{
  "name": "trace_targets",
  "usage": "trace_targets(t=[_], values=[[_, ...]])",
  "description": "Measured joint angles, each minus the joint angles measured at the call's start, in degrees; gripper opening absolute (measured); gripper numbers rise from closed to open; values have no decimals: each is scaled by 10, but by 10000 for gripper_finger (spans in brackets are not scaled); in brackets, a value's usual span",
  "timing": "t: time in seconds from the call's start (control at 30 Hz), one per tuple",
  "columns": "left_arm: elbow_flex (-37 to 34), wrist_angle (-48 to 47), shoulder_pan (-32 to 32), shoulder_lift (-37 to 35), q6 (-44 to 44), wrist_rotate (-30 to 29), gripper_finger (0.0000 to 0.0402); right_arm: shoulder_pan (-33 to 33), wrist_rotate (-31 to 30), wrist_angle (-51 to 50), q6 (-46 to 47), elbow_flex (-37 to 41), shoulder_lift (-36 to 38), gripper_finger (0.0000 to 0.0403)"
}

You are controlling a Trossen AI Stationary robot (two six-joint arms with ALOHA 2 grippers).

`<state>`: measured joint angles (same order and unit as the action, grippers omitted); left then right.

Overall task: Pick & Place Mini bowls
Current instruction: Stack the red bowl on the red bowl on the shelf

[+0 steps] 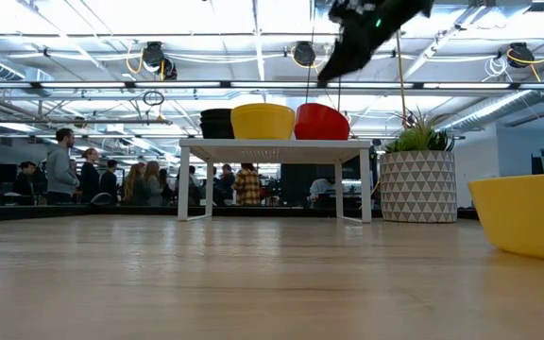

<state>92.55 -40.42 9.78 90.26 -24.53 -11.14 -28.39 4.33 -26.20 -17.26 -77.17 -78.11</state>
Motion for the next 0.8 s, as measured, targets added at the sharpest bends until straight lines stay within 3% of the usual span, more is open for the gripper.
trace_targets(t=[0.17, 0.33, 0.6, 0.8], values=[[0, 4, -1, 1, 12, 0, 241, 55, 3, -52, 30, 0, 74, 164], [0, 6, -2, 5, 7, 0, 241, 155, 1, -193, 51, 0, 116, 156], [0, 2, 4, 5, -47, 1, 241, 345, 4, -402, 232, 2, 117, 155], [0, -2, 19, 5, -63, 1, 241, 455, 4, -469, 366, 55, 121, 155]])
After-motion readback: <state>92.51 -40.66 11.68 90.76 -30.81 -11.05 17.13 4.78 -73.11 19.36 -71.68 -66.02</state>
